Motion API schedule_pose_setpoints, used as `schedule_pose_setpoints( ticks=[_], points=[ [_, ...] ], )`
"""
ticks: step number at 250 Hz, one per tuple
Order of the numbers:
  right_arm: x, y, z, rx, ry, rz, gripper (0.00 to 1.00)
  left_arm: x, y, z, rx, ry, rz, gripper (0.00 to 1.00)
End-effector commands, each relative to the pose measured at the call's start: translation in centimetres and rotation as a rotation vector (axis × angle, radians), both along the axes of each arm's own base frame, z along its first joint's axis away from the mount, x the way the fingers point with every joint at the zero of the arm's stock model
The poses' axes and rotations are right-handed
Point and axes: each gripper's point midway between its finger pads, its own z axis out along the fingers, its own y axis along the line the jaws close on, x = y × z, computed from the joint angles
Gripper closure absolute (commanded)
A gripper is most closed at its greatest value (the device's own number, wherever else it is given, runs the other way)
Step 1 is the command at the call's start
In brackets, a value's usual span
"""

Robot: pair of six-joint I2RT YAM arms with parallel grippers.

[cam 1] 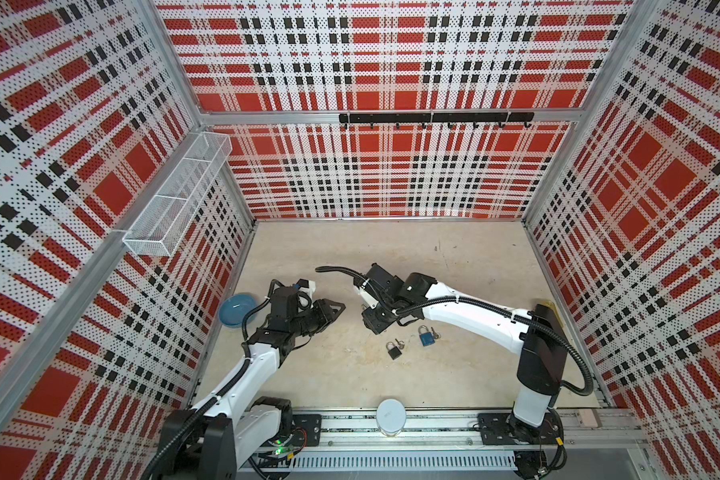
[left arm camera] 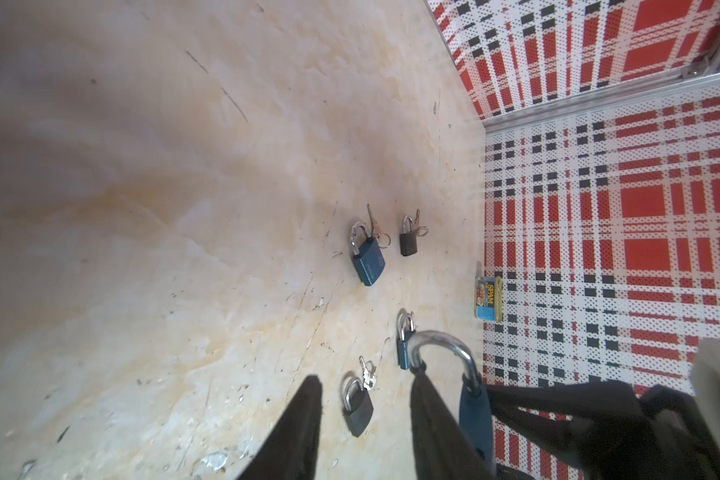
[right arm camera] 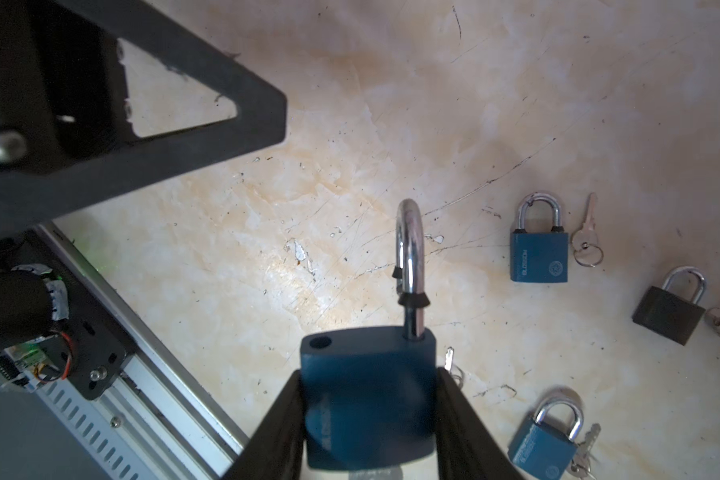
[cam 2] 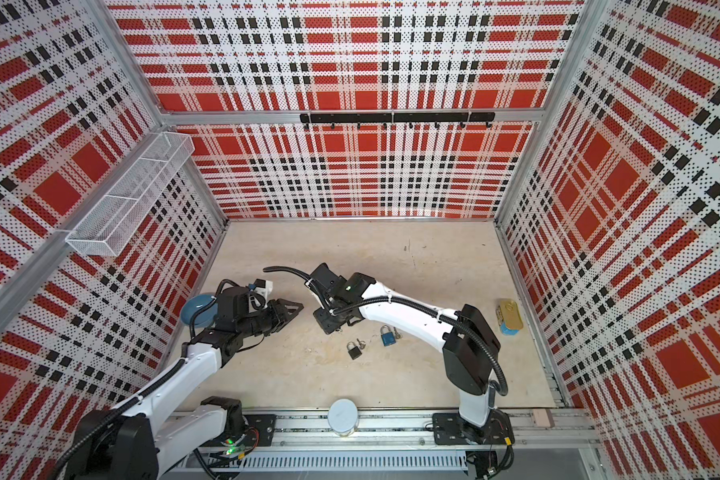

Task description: Lock with the key

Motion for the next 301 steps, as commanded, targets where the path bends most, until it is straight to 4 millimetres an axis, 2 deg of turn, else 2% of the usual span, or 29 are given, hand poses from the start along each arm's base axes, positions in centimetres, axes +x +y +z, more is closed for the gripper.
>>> schedule_pose_setpoints(
  ticks=[1,90,111,138,173,262,301],
  points=[
    [-0.7,0.2,2.9,0.069,-0.018,0.021,0.76,1.0,-1.6,3.0,-0.100,-0.132,-0.063,0.60],
    [-1.5,-0.3,4.5,0.096,-0.013,0.024,0.77,1.1,-5.1,5.4,-0.359,-0.229,-0.240,0.53],
    [-1.5,-0.4,4.7,0.102,-0.015,0.024,0.77,1.0,-5.9,5.3,-0.415,-0.207,-0.268,0.53],
    [-1.4,-0.6,4.9,0.101,-0.024,0.018,0.77,0.7,-6.5,6.1,-0.506,-0.233,-0.302,0.57],
    [-1.5,-0.7,5.1,0.103,-0.027,0.017,0.77,0.5,-6.7,5.0,-0.501,-0.197,-0.303,0.59],
    [-1.5,-1.0,5.9,0.112,-0.044,0.013,0.78,-1.2,-7.0,7.3,-0.529,-0.225,-0.344,0.58],
    [-1.5,-1.0,6.4,0.123,-0.050,0.015,0.78,-1.0,-7.0,6.2,-0.505,-0.193,-0.323,0.58]
  ],
)
